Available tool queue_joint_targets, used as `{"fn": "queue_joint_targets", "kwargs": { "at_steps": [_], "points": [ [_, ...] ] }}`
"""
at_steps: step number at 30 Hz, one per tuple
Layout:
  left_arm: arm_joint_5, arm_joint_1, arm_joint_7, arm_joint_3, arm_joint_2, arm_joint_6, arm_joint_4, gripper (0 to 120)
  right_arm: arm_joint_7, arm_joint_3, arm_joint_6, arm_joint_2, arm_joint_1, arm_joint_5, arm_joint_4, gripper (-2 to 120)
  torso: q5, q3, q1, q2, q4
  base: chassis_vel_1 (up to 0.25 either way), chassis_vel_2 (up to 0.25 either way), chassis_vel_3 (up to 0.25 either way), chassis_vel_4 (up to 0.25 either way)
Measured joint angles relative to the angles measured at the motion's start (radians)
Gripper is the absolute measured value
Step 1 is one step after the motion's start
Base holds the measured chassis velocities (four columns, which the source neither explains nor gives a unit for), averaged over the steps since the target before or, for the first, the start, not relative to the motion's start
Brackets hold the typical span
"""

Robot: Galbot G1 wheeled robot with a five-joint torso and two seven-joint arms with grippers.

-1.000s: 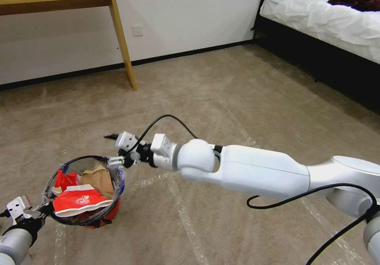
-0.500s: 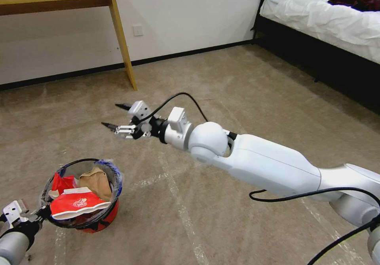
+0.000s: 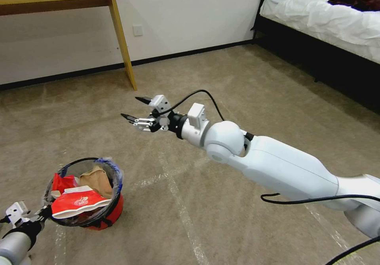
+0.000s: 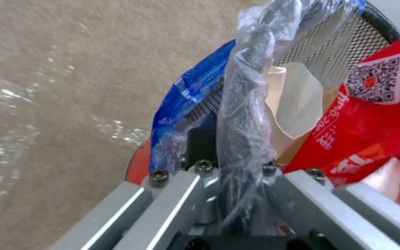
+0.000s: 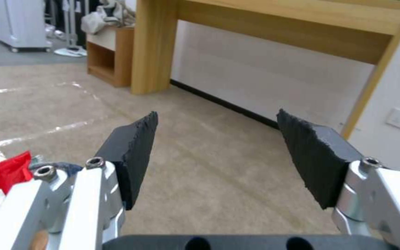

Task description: Pick up the trash bin and place the garbage on the floor into it.

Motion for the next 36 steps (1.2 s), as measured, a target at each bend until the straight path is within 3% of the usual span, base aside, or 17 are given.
{"fn": "queue_joint_targets", "kwargs": {
  "at_steps": [8,21,36],
  "points": [
    [0.006,-0.047,0.002,0.024,-0.006,0.0,0.067,1,-0.001,0.047,0.001,-0.052,-0.04,-0.001,0.02,70,0.0,0.0,0.0,0.0,0.0,0.0,0.0,0.0,0.0],
    [0.014,-0.083,0.016,0.031,-0.003,-0.001,0.186,1,-0.004,0.067,0.006,-0.066,-0.06,-0.004,0.02,70,-0.0002,0.0,0.0,0.0,0.0002,0.0,0.0,0.0,0.0],
    [0.029,-0.089,0.027,0.031,0.0,-0.004,0.223,1,-0.01,0.07,0.019,-0.061,-0.073,-0.016,0.005,70,0.0005,0.0,0.0,0.0,0.0004,0.0,0.0,0.0,0.0]
  ]
}}
